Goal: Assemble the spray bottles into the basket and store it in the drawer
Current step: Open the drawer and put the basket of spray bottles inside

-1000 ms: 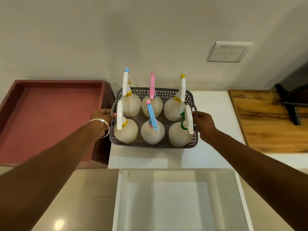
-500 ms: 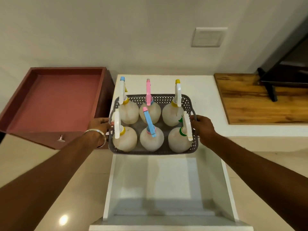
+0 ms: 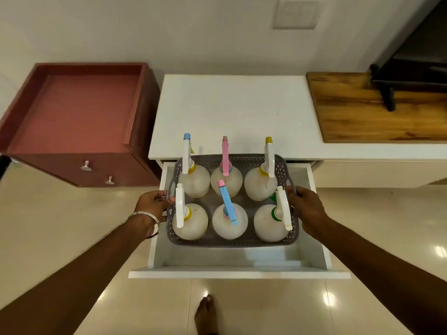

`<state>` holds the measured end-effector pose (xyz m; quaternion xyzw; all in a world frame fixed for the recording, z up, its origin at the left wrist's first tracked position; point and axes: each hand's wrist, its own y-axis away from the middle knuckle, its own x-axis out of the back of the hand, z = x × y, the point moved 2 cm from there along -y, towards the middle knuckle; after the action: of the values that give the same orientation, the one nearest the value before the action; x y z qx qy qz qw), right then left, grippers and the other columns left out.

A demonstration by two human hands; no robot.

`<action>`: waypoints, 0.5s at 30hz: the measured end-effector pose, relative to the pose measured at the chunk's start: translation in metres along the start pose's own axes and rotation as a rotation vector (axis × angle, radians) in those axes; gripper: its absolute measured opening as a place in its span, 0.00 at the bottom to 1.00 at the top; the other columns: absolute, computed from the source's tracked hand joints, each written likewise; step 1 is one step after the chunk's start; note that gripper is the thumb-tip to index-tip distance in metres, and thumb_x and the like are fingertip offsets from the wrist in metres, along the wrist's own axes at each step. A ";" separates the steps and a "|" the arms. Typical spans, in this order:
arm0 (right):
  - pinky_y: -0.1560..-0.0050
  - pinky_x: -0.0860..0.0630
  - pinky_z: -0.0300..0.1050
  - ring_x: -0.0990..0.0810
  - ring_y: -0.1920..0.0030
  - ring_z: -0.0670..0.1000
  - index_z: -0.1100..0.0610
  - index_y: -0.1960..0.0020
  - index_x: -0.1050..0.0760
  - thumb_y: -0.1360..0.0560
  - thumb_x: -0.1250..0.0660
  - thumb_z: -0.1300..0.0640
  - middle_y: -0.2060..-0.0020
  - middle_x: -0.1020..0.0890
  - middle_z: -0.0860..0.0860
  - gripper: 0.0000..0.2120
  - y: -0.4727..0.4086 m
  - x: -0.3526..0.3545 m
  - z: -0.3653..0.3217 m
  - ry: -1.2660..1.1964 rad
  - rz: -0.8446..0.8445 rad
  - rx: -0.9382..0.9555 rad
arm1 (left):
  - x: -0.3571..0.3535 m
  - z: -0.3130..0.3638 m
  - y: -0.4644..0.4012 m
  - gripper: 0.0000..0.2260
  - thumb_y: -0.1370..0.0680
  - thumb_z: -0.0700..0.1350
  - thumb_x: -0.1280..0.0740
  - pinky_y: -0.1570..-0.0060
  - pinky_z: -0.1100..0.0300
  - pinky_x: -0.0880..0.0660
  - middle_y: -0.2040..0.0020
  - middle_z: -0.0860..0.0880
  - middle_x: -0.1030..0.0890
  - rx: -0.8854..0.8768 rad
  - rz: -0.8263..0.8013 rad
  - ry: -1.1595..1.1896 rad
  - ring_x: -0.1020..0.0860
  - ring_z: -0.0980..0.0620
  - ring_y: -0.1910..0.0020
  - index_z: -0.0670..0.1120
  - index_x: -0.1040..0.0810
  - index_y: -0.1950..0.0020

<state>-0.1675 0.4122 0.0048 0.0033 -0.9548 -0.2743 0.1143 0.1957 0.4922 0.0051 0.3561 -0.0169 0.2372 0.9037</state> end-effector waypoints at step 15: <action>0.57 0.20 0.45 0.17 0.59 0.51 0.53 0.51 0.18 0.20 0.36 0.58 0.60 0.16 0.49 0.07 -0.065 -0.039 0.131 -0.026 0.153 -0.093 | -0.026 -0.115 -0.104 0.07 0.24 0.32 0.35 0.59 0.51 0.23 0.60 0.45 0.21 0.094 -0.022 -0.077 0.22 0.47 0.61 0.44 0.24 0.52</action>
<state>-0.1620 0.4280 -0.1457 -0.0788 -0.9398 -0.3090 0.1224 0.2027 0.4904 -0.1516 0.4074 -0.0366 0.2142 0.8870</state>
